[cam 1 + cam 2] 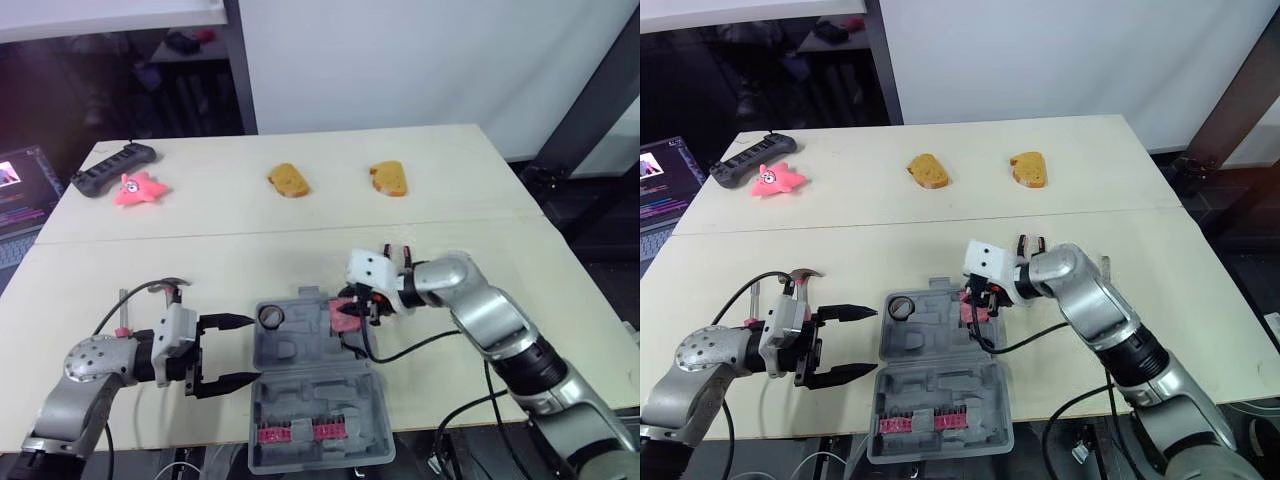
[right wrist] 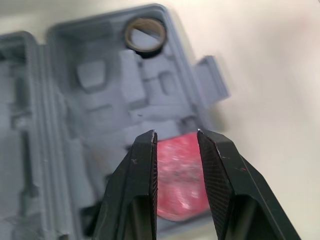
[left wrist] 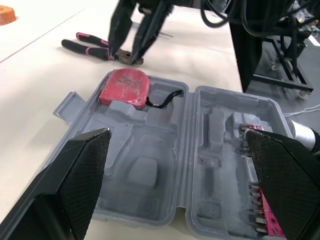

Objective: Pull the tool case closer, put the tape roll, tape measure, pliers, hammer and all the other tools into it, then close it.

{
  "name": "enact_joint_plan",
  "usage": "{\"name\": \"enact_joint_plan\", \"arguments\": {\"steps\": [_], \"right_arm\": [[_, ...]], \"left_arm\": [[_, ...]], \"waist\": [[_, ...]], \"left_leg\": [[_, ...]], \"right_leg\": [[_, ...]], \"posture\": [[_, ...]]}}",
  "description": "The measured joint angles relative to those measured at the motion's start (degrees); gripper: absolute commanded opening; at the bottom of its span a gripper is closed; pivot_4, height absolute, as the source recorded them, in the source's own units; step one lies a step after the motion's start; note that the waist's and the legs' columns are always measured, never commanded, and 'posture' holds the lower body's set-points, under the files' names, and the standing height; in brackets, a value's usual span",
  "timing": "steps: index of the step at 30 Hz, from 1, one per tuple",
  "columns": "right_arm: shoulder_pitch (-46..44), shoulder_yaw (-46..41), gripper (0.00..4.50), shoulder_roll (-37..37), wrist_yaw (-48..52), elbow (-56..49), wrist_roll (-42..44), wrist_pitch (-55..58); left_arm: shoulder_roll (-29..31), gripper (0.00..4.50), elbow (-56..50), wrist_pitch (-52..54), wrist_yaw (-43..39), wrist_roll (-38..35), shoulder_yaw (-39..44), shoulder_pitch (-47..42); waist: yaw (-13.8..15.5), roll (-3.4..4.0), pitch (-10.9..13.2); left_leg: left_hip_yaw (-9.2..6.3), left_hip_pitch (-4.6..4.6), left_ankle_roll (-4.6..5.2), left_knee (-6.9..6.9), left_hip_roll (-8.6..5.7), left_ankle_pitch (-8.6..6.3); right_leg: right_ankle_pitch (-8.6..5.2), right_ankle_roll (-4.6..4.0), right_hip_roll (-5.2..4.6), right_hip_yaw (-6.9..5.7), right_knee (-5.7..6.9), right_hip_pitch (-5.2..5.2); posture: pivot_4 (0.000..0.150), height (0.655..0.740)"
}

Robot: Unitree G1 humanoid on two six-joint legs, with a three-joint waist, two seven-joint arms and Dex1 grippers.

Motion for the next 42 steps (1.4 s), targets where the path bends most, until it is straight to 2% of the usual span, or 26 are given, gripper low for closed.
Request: {"name": "enact_joint_plan", "arguments": {"steps": [5,11,19,22,25,32,38,40,42], "right_arm": [[3.3,-1.9,1.3,1.2,-2.5,9.0,0.6,-9.8],[3.3,-2.5,1.3,1.5,-3.0,14.2,0.9,-13.3],[3.4,-2.1,1.3,1.6,-2.5,14.8,1.0,-11.4],[2.2,0.1,1.3,1.5,-2.8,16.0,-0.4,-7.4],[1.4,1.1,1.3,1.5,-3.1,16.0,-0.8,-3.7],[0.7,2.1,1.3,2.1,-4.2,16.4,-1.3,-1.4],[4.9,-1.9,1.3,2.4,-3.3,11.4,3.2,-3.0],[5.9,-4.4,1.3,2.3,-3.0,7.5,5.8,-3.7],[8.7,-11.1,1.3,0.2,-2.6,-1.5,10.7,-2.7]], "left_arm": [[0.0,4.5,0.1,0.0,0.3,0.0,0.0,-0.7],[0.0,4.5,0.1,0.0,0.3,0.0,0.0,-0.7],[0.0,4.5,0.1,0.0,0.6,0.0,0.0,-0.7],[0.0,4.5,0.1,0.0,0.6,0.0,0.1,-0.5],[0.0,4.5,0.1,0.0,0.7,0.0,0.1,-0.5],[0.1,4.5,0.1,0.0,0.7,0.0,0.1,-0.5],[0.1,4.5,0.1,0.0,1.5,0.0,0.4,-0.4],[0.2,4.5,0.3,0.3,1.8,-0.1,1.4,-0.3],[1.1,4.5,1.8,0.4,2.7,-0.2,3.7,0.1]], "waist": [[-0.1,0.0,0.0],[-0.1,0.01,0.0],[-0.1,0.0,0.0],[0.0,-0.06,-0.2],[0.2,-0.1,-0.6],[0.2,-0.37,-1.3],[0.0,-0.19,-1.2],[-0.2,-0.02,-1.0],[0.1,0.12,-0.9]], "left_leg": [[0.02,0.02,0.0,0.03,0.0,0.0],[0.01,0.05,0.0,0.02,0.02,0.0],[0.01,0.18,0.0,0.03,0.02,0.0],[0.04,0.49,0.01,-0.01,0.01,0.0],[-0.02,1.24,0.12,-0.17,0.02,-0.07],[-0.02,1.5,0.13,-0.2,0.0,-0.08],[-0.03,1.18,0.13,-0.19,0.0,-0.08],[-0.01,0.94,0.13,-0.14,0.0,-0.08],[-0.05,0.85,0.13,-0.16,0.0,-0.08]], "right_leg": [[0.0,0.01,0.02,0.02,0.0,0.02],[0.0,0.0,0.04,0.03,0.06,0.03],[0.0,0.0,0.03,0.03,0.05,0.17],[0.0,0.0,0.02,0.06,0.04,0.46],[-0.05,-0.02,0.03,-0.02,-0.22,1.27],[-0.18,-0.12,0.01,0.01,-0.27,1.56],[-0.09,0.06,0.03,0.03,-0.23,1.22],[-0.07,0.06,0.04,0.07,-0.15,0.95],[-0.07,0.06,0.04,0.06,-0.12,0.86]], "posture": [[0.15,0.74],[0.15,0.74],[0.15,0.74],[0.15,0.74],[0.15,0.74],[0.15,0.74],[0.15,0.74],[0.15,0.74],[0.15,0.74]]}}
